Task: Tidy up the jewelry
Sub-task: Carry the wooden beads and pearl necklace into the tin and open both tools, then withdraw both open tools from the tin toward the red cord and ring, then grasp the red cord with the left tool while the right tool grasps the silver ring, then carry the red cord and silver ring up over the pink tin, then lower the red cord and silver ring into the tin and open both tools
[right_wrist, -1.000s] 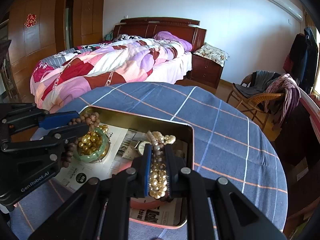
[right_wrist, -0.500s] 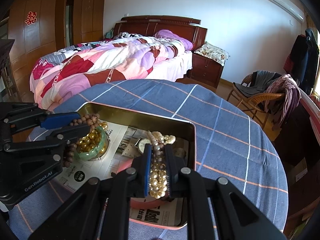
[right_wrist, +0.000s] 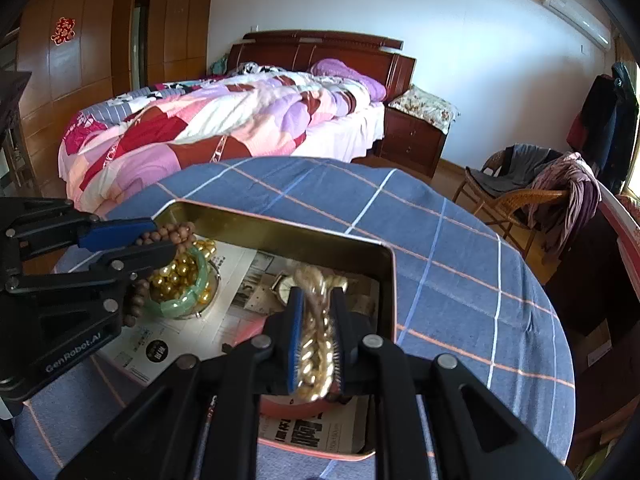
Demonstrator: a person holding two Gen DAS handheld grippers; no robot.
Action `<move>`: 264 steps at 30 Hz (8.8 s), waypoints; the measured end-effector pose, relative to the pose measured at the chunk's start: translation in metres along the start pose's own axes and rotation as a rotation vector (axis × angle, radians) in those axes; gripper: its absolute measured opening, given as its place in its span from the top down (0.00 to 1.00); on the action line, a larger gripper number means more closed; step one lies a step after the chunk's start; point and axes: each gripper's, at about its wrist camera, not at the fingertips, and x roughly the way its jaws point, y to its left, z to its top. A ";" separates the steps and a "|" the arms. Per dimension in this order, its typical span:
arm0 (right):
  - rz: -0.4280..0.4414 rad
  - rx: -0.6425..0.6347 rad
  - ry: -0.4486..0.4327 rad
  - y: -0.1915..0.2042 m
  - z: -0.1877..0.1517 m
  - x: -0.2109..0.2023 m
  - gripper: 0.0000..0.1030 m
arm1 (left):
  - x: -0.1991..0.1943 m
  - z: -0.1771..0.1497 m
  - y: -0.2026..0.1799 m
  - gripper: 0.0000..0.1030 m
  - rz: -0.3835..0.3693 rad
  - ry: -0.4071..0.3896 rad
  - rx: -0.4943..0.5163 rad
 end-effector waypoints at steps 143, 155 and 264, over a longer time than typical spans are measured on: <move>0.168 -0.073 0.243 -0.012 -0.065 -0.022 0.78 | -0.048 -0.094 -0.023 0.95 -0.189 0.062 -0.066; 0.145 -0.087 0.187 -0.003 -0.079 -0.046 0.90 | -0.059 -0.089 -0.022 0.95 -0.189 0.018 -0.068; 0.021 -0.092 0.061 0.010 0.009 0.001 0.80 | -0.012 0.015 -0.006 0.95 -0.014 -0.056 0.054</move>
